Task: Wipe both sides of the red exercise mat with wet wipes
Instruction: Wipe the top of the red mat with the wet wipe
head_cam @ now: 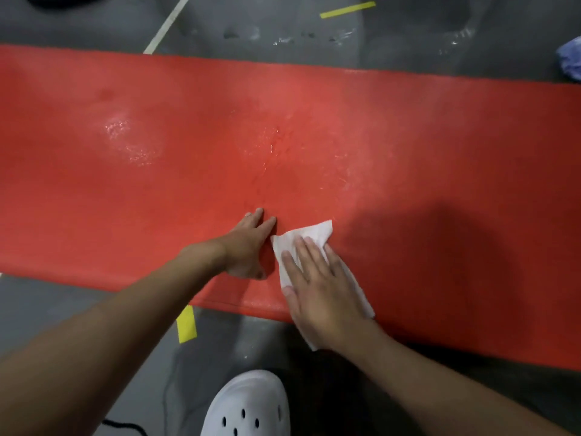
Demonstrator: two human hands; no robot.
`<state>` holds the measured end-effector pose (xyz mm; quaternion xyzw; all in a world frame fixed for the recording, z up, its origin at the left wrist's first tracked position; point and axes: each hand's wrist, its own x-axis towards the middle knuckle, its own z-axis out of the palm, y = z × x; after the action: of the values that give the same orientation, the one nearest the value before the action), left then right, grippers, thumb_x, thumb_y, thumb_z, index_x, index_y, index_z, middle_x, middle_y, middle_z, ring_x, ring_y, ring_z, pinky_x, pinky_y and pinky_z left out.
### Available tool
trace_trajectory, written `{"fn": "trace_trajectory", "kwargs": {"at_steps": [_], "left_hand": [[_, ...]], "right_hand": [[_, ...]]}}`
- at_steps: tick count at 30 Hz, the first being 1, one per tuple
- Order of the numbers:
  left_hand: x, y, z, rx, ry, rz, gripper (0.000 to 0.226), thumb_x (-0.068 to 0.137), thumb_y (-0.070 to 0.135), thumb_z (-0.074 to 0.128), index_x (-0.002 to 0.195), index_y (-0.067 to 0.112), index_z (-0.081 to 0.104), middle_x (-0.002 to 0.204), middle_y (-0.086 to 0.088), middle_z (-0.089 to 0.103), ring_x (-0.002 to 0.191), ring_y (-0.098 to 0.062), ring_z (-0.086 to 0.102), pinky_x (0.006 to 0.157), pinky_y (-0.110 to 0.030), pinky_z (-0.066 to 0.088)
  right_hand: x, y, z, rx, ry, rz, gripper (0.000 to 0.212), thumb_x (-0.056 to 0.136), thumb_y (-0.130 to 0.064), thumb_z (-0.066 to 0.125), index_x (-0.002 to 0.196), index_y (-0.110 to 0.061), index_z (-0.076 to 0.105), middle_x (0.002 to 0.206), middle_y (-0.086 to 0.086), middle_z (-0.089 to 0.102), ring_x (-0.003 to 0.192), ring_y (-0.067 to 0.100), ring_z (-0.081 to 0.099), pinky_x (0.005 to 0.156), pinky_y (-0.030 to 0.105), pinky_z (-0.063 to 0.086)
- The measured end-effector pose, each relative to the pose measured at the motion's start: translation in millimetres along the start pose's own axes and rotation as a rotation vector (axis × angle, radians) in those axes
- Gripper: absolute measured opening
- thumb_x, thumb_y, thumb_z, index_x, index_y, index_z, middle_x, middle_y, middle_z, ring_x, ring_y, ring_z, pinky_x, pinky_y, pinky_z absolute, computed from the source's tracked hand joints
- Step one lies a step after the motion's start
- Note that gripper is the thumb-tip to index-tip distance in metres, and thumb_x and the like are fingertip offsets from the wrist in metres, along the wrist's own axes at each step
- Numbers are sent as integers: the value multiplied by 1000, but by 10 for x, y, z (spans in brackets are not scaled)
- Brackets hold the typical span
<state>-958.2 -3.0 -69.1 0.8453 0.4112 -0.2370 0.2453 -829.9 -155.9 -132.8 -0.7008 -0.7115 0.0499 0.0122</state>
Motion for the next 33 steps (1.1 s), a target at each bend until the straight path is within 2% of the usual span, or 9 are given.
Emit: {"fn": "trace_trajectory", "kwargs": {"at_steps": [5, 7, 10, 14, 17, 20, 24, 29, 33], "left_hand": [[-251, -320, 178, -18, 174, -202, 108, 74, 45, 79, 155, 23, 12, 161, -8, 5, 146, -33, 11, 115, -51, 28], [-242, -325, 154, -29, 190, -215, 97, 76, 44, 76, 153, 25, 20, 157, -4, 13, 142, -33, 19, 109, -51, 34], [-179, -370, 73, -73, 262, -223, 76, 81, 37, 70, 146, 27, 32, 149, -6, 24, 135, -34, 27, 105, -54, 38], [-181, -588, 93, -89, 261, -310, 77, 80, 46, 70, 145, 39, 28, 151, 0, 19, 139, -32, 21, 103, -60, 36], [-73, -608, -29, -88, 304, -347, 60, 84, 44, 63, 137, 37, 36, 134, -4, 32, 123, -37, 34, 92, -62, 42], [65, -697, -122, -39, 347, -355, 64, 84, 52, 62, 139, 37, 33, 129, -7, 35, 121, -37, 36, 94, -57, 40], [204, -804, -136, -145, 320, -291, 72, 76, 51, 71, 137, 34, 35, 156, 2, 15, 146, -24, 12, 103, -68, 26], [288, -744, -151, -84, 327, -289, 85, 71, 60, 65, 143, 38, 24, 151, 0, 19, 143, -28, 13, 105, -62, 26], [322, -695, -234, -30, 259, -313, 85, 77, 67, 56, 147, 49, 13, 147, -4, 20, 139, -36, 18, 103, -63, 30]], "right_hand": [[110, -137, -63, 49, 15, 305, 66, 96, -39, 16, 156, -12, 17, 165, 12, 11, 153, 25, 6, 123, 48, 4], [124, -450, -6, 82, -2, 104, 66, 97, -38, 20, 156, -6, 22, 163, 16, 16, 152, 27, 10, 123, 47, 9], [297, -281, -41, 38, -24, -156, 61, 102, -38, 23, 156, -10, 23, 164, 12, 13, 153, 20, 2, 124, 43, 6], [433, -303, -74, 103, -1, 212, 64, 99, -37, 22, 156, -8, 19, 165, 12, 3, 153, 22, -4, 123, 43, 5], [376, -516, -4, 91, -18, 66, 65, 99, -38, 25, 155, -5, 23, 164, 18, 9, 153, 28, 4, 122, 49, 13], [423, -126, -29, 17, -8, -107, 59, 100, -37, 31, 154, -11, 32, 164, 10, 15, 153, 21, 10, 122, 45, 15], [550, -321, -43, 63, 43, 342, 65, 99, -39, 28, 154, -5, 27, 163, 15, 15, 152, 25, 11, 122, 47, 15], [602, -122, -61, -17, 17, -14, 57, 103, -36, 28, 152, -8, 35, 163, 13, 18, 152, 24, 14, 122, 46, 17], [812, -261, -92, 41, 51, 363, 62, 103, -39, 17, 156, -9, 20, 165, 12, 6, 153, 23, 4, 123, 46, 9]]}}
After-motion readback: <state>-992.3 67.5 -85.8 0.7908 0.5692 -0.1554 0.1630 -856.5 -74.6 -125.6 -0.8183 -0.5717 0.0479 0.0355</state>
